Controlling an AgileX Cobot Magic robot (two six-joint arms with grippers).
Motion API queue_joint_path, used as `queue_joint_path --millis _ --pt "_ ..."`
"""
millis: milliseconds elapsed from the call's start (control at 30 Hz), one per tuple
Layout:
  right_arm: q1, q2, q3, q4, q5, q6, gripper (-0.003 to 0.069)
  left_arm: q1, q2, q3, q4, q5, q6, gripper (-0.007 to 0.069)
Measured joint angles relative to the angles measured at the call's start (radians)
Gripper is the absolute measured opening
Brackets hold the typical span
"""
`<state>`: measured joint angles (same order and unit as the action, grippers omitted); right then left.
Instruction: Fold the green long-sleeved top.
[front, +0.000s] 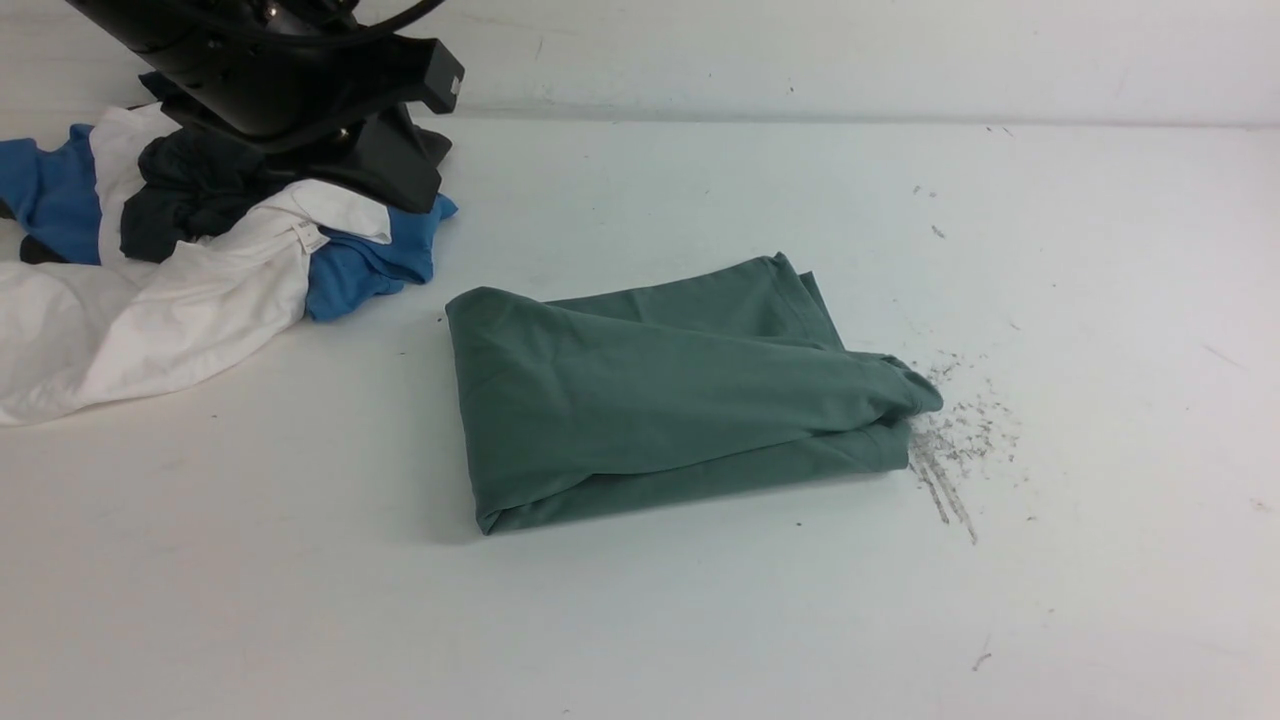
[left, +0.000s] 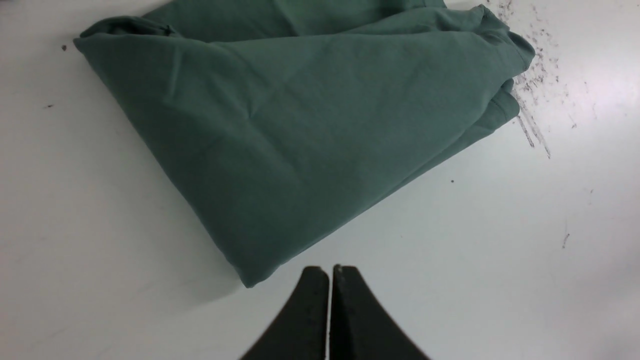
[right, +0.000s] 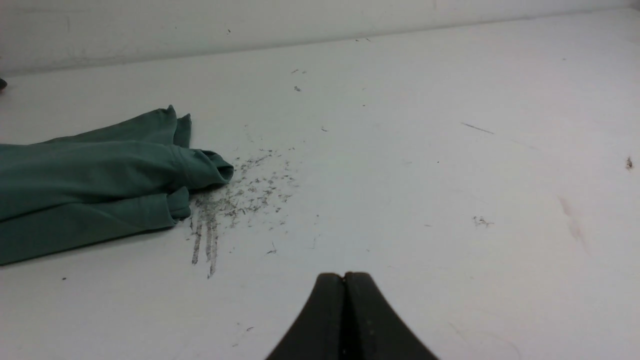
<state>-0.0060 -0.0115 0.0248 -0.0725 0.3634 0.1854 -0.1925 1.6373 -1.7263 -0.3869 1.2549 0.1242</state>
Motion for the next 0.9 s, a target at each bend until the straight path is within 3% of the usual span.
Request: queue_joint_path --millis 433,667,900 --pt "-0.001 0.0 0.0 -0.001 0.0 -0.005 -0.0017 0.0 -0.12 0.135 0.091 0.0 0.003 -0.0004" --pt "-0.001 0.0 0.0 -0.012 0.0 -0.115 -0.0017 0.0 -0.209 0.278 0.095 0.0 0.002 -0.0004" --pt "-0.001 0.0 0.0 -0.013 0.0 -0.128 -0.0017 0.0 -0.291 0.338 0.096 -0.002 0.002 -0.0004"
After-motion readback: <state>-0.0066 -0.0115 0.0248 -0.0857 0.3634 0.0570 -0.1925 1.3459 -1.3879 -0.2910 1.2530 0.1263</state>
